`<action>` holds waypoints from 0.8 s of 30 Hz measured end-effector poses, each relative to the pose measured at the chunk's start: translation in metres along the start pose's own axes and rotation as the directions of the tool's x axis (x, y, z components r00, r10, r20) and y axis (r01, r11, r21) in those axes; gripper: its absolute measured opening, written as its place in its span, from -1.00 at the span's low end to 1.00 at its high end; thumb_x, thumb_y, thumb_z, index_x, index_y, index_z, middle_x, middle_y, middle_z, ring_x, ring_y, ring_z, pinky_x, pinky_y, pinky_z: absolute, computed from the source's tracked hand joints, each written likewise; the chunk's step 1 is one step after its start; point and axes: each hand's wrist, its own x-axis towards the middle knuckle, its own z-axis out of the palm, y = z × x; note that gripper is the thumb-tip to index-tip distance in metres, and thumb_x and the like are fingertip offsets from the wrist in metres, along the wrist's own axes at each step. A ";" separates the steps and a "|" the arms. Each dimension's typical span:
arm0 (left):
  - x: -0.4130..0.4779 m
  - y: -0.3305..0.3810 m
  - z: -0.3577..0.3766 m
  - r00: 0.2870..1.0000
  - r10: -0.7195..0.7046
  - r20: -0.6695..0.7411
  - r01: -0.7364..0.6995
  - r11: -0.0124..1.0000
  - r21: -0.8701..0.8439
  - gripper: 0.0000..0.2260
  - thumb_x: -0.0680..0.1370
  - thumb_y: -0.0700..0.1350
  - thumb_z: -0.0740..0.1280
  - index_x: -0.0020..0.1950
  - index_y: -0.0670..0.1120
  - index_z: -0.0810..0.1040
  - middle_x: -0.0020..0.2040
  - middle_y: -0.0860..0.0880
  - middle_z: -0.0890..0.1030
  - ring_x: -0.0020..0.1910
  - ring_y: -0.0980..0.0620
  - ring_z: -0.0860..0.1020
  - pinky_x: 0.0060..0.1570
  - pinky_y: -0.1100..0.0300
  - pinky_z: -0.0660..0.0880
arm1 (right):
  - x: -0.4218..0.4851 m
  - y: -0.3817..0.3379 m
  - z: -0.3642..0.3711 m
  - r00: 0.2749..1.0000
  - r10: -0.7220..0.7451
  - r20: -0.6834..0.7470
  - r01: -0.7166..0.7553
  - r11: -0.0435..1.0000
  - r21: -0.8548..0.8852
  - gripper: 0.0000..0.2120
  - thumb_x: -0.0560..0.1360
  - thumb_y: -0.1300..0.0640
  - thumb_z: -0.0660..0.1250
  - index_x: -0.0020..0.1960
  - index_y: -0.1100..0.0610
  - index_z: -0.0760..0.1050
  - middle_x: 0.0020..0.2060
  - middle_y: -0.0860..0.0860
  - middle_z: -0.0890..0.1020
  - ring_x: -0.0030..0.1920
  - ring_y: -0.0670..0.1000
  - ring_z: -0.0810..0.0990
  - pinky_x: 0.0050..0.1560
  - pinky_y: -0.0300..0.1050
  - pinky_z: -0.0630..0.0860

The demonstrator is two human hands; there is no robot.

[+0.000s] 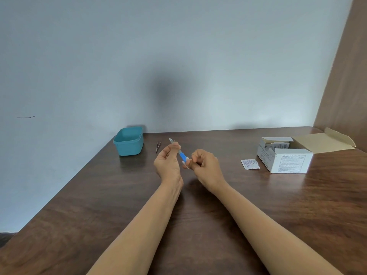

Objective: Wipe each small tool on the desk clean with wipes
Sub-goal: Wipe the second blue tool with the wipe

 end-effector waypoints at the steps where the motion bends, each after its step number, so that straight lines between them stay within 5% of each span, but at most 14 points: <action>1: 0.001 -0.002 -0.001 1.000 0.015 0.007 -0.015 1.000 0.008 -0.91 0.47 -0.23 0.44 -0.04 -0.18 0.64 -0.19 -0.05 0.66 -0.15 0.13 0.60 -0.11 0.37 0.50 | 0.000 0.001 -0.001 1.000 0.025 0.002 -0.025 1.000 0.017 -0.69 0.45 0.34 0.38 -0.30 0.11 0.30 -0.33 0.22 0.57 -0.19 0.04 0.70 -0.13 0.03 0.57; 4: 0.004 -0.005 -0.001 0.999 0.040 0.019 -0.041 0.999 0.023 -0.81 0.47 -0.23 0.45 0.05 -0.26 0.63 -0.19 -0.04 0.66 -0.21 0.19 0.60 -0.29 0.52 0.46 | 0.000 0.000 -0.005 0.996 0.085 -0.021 -0.084 0.996 0.037 -0.62 0.35 0.23 0.50 -0.29 0.10 0.25 -0.31 0.22 0.65 -0.29 0.10 0.61 -0.18 0.02 0.51; 11: 0.003 -0.002 0.000 0.996 0.044 0.075 -0.047 0.998 0.039 -0.85 0.47 -0.27 0.44 0.03 -0.25 0.62 -0.21 -0.02 0.65 -0.33 0.33 0.60 -0.32 0.55 0.44 | 0.001 0.002 -0.009 0.998 0.058 0.029 -0.061 0.995 0.085 -0.65 0.42 0.28 0.44 -0.28 0.11 0.25 -0.33 0.19 0.63 -0.24 -0.02 0.66 -0.11 -0.01 0.55; 15: 0.003 -0.001 0.000 0.992 0.061 0.110 -0.069 0.995 0.068 -0.88 0.47 -0.29 0.42 0.00 -0.25 0.62 -0.22 -0.03 0.65 -0.33 0.33 0.60 -0.31 0.54 0.45 | 0.001 0.005 -0.006 0.998 0.038 0.048 -0.046 0.983 0.176 -0.66 0.45 0.36 0.39 -0.31 0.10 0.29 -0.39 0.05 0.52 -0.14 0.04 0.71 -0.02 -0.02 0.58; 18: 0.003 -0.001 0.000 0.989 0.076 0.125 -0.087 0.993 0.084 -0.95 0.48 -0.27 0.43 -0.08 -0.20 0.63 -0.23 -0.03 0.65 -0.32 0.31 0.60 -0.28 0.53 0.45 | 0.001 0.008 -0.010 0.994 0.112 0.001 -0.107 0.947 0.302 -0.62 0.36 0.40 0.46 -0.28 0.11 0.28 -0.36 0.16 0.62 -0.17 0.05 0.70 -0.01 -0.05 0.59; 24: -0.002 -0.007 0.003 0.977 0.076 0.201 -0.110 0.981 0.163 -0.98 0.47 -0.25 0.44 -0.12 -0.18 0.64 -0.25 -0.04 0.62 -0.30 0.20 0.55 -0.28 0.47 0.46 | 0.003 0.010 -0.011 0.989 0.143 -0.043 -0.110 0.892 0.438 -0.53 0.32 0.48 0.46 -0.25 0.10 0.21 -0.41 0.09 0.67 -0.36 -0.01 0.62 -0.18 -0.25 0.54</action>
